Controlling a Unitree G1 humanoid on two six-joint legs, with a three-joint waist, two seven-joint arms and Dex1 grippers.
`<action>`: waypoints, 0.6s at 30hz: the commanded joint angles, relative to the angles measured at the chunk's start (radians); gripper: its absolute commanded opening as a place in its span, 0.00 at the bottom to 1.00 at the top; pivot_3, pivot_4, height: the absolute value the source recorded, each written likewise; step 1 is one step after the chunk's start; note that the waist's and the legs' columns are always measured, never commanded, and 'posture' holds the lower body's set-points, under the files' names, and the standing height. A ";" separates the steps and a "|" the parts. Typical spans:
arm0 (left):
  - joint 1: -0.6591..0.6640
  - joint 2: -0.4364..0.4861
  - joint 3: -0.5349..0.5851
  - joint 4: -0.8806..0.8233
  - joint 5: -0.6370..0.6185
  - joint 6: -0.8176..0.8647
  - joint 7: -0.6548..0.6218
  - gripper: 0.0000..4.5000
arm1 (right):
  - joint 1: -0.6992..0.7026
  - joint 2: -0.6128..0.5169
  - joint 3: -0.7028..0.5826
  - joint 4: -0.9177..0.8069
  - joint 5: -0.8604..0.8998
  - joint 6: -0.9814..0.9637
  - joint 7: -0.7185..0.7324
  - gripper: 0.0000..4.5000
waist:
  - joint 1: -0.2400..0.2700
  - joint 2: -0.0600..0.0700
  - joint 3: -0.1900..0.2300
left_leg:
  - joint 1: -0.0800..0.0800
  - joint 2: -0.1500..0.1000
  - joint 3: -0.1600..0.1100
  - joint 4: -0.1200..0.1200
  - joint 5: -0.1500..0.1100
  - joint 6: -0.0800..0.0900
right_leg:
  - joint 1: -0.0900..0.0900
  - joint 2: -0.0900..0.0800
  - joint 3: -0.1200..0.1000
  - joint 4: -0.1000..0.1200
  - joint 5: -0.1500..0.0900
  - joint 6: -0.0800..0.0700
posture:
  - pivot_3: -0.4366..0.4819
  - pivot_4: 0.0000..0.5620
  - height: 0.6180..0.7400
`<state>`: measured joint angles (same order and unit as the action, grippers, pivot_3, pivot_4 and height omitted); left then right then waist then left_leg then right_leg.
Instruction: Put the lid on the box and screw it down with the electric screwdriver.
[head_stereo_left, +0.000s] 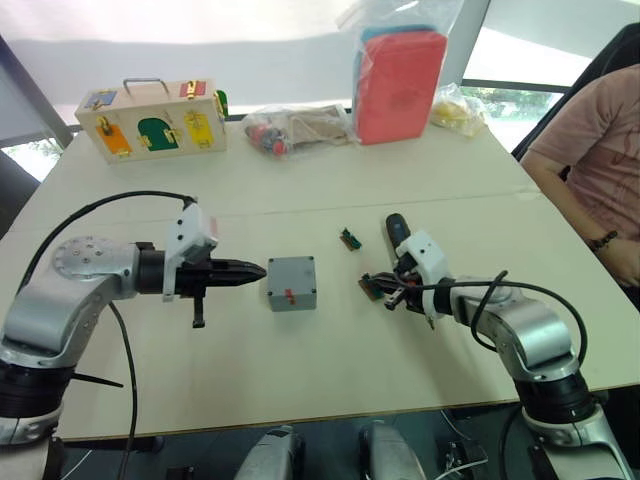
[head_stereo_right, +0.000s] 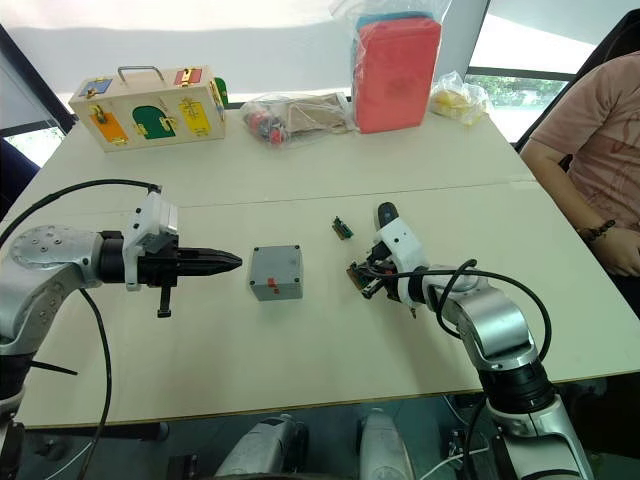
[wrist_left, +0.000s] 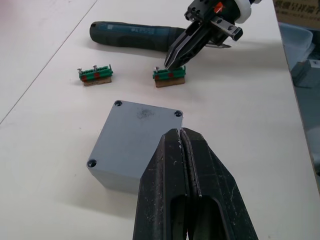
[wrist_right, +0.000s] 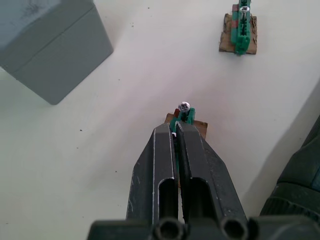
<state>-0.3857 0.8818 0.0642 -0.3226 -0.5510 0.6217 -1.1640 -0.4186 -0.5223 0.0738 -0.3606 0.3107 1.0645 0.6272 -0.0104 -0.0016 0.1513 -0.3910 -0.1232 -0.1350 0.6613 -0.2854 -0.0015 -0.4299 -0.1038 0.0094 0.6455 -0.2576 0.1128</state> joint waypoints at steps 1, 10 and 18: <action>0.000 0.015 0.022 -0.012 -0.011 -0.003 0.007 0.00 | -0.057 -0.015 -0.046 -0.059 0.060 0.042 0.011 0.01 | 0.000 0.000 0.000 | 0.000 0.000 0.000 0.000 0.000 0.000 | 0.000 0.000 0.000 0.000 0.000 0.000 | 0.48 0.27 1.00; 0.030 0.040 0.070 0.021 -0.005 -0.016 0.033 0.00 | -0.255 -0.026 -0.003 -0.080 0.168 0.133 0.050 0.01 | -0.004 0.000 0.001 | 0.000 0.000 0.000 0.000 -0.003 0.004 | 0.000 0.000 0.000 0.000 0.000 0.000 | 0.48 0.27 1.00; 0.059 0.051 0.119 0.006 -0.024 -0.001 0.064 0.00 | -0.433 0.119 0.117 0.077 0.167 0.159 0.021 0.01 | -0.003 0.000 0.001 | 0.000 0.000 0.001 -0.001 0.000 -0.001 | -0.001 0.000 0.001 -0.001 0.000 0.000 | 0.48 0.27 1.00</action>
<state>-0.3282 0.9157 0.1403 -0.2880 -0.5578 0.6215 -1.1079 -0.8156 -0.4177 0.1829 -0.3034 0.4765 1.2336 0.6563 -0.0135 -0.0014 0.1527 -0.3912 -0.1230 -0.1339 0.6598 -0.2850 -0.0021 -0.4308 -0.1042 0.0105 0.6445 -0.2575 0.1126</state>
